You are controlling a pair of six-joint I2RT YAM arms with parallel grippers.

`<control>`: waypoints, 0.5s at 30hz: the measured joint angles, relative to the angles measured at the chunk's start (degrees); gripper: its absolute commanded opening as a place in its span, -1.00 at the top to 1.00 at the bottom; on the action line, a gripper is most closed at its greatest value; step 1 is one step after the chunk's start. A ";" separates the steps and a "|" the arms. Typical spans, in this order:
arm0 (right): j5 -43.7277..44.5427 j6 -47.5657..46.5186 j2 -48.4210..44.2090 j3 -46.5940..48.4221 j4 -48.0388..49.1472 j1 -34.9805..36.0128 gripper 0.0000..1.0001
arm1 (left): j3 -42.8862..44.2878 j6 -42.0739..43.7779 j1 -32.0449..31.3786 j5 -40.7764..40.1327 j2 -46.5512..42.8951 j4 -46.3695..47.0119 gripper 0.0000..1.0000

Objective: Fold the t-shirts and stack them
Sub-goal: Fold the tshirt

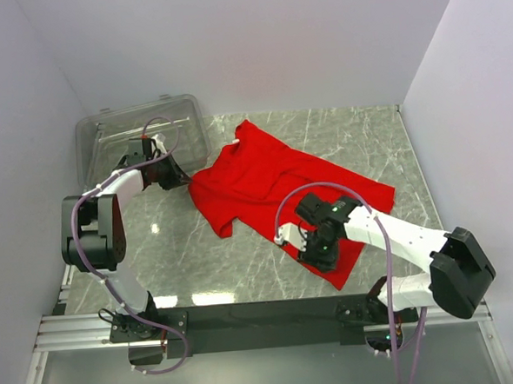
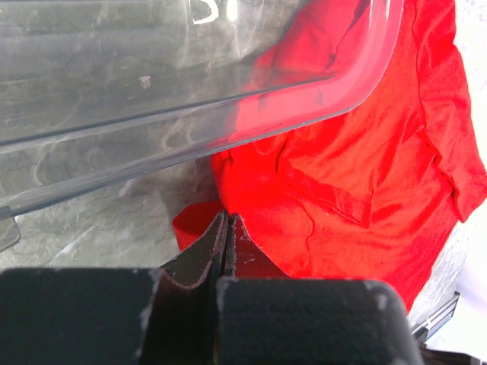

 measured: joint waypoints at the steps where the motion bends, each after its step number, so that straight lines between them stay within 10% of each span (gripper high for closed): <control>1: -0.37 -0.04 0.00 -0.35 -0.79 0.83 0.07 | 0.00 0.00 0.00 0.00 0.00 0.00 0.99; 15: 3.23 -0.15 5.38 -3.30 -6.91 6.80 -0.07 | -0.09 0.00 0.00 -0.04 -0.15 0.00 0.99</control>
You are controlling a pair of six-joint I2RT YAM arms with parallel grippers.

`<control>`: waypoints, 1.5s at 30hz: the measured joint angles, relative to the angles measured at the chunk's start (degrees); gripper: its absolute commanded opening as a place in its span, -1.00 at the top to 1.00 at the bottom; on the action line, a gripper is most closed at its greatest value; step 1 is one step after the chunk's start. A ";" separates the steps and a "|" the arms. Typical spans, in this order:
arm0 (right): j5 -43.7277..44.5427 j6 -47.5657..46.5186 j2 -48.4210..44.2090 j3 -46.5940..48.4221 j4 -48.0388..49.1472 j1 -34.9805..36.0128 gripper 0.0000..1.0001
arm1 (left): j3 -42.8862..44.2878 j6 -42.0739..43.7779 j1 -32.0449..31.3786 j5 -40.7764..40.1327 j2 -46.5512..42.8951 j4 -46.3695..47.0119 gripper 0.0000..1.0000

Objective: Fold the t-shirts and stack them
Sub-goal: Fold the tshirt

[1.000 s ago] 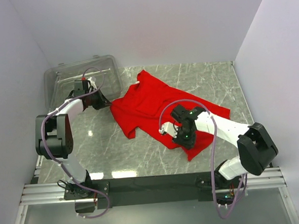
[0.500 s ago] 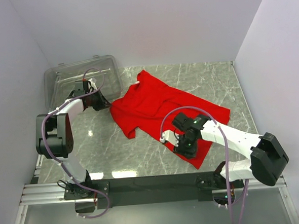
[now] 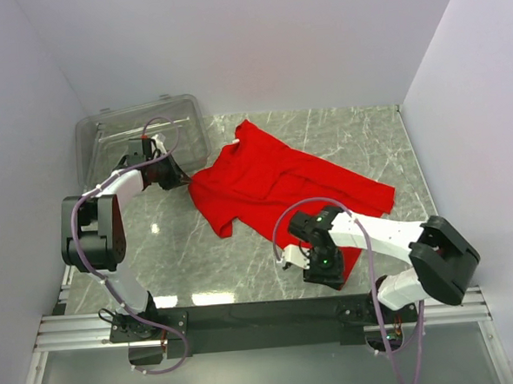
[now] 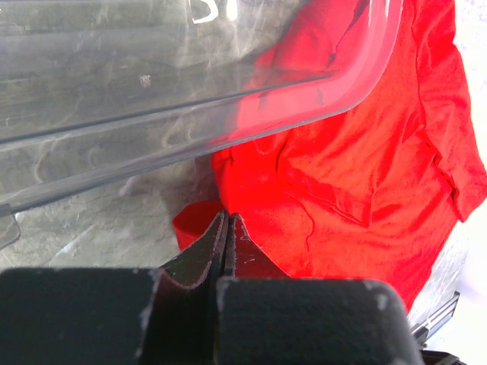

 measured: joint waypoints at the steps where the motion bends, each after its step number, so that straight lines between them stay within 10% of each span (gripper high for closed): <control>1: 0.09 0.17 0.70 0.00 0.04 0.42 -0.09 | -0.07 0.00 0.00 0.02 -0.04 0.00 0.99; 19: 5.97 8.59 13.73 1.42 3.15 4.50 -0.09 | -0.17 1.05 0.00 0.07 -0.39 -0.04 0.99; 24: 8.94 10.38 15.10 1.62 3.19 5.09 0.18 | -0.17 1.16 0.00 0.09 -0.39 -0.11 0.99; 30: 12.72 11.41 15.78 1.62 4.17 5.33 0.96 | -0.17 1.46 0.00 0.11 -0.42 -0.20 0.99; 45: -1.99 -3.15 -3.85 10.25 -1.44 -3.54 1.00 | 0.74 3.48 0.00 2.75 -2.10 -1.07 0.99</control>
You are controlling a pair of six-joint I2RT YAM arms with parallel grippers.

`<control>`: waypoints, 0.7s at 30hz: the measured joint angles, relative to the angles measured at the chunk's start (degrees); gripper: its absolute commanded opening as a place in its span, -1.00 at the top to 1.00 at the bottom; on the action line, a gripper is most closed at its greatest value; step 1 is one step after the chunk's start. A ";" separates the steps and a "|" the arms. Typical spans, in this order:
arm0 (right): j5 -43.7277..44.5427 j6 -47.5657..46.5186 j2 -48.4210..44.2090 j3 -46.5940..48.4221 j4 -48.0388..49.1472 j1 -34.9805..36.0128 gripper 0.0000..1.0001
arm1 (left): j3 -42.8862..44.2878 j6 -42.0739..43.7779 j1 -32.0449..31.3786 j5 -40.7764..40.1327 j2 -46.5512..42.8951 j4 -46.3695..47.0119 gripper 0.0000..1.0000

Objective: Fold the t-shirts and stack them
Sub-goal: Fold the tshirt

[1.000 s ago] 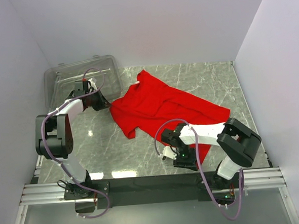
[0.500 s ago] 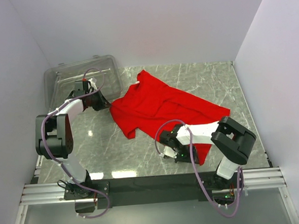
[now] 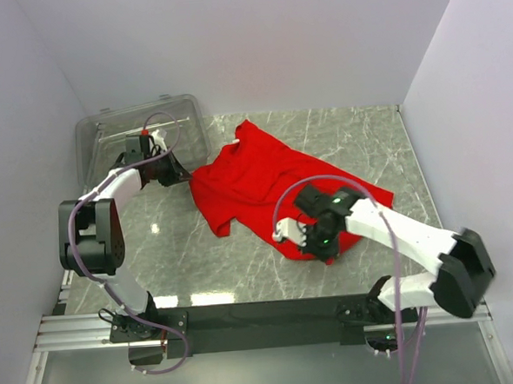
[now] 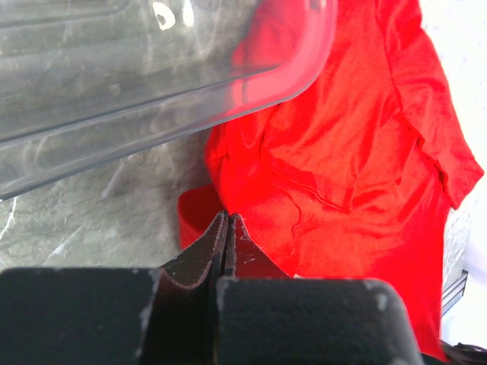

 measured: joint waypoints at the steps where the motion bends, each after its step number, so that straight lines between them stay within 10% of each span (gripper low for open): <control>1: -1.22 -1.86 -1.97 0.37 -0.79 -1.70 1.00 | 0.31 0.11 0.00 0.13 -0.04 -0.22 0.99; 21: -5.33 -16.76 -17.59 -9.81 -8.50 -24.68 1.00 | 4.11 2.27 -0.17 -1.57 -0.17 -9.09 0.99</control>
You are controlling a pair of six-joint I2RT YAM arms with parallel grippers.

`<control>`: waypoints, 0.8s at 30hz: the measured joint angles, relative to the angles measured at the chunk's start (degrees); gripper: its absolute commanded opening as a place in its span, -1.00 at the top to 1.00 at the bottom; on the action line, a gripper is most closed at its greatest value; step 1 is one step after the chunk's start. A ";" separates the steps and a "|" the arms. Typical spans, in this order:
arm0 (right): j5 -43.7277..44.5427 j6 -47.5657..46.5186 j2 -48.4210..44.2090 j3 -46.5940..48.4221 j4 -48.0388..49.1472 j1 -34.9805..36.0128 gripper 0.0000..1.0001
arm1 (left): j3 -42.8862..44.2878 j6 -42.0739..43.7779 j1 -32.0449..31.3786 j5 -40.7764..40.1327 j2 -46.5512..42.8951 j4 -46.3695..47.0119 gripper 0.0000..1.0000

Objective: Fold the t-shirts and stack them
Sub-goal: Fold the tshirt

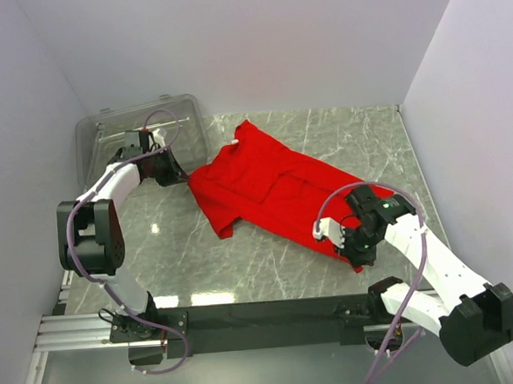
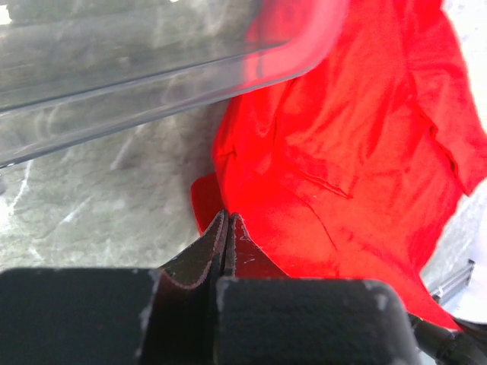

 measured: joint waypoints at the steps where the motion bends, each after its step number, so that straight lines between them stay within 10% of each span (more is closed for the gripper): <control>1: -0.17 -0.63 -0.09 0.00 -0.24 -0.70 1.00 | 0.66 0.02 -0.09 0.26 0.00 -0.61 0.99; 24: -4.61 -6.88 7.41 2.99 -1.88 -27.23 1.00 | 29.22 -4.52 -10.97 -1.31 16.26 -8.79 0.99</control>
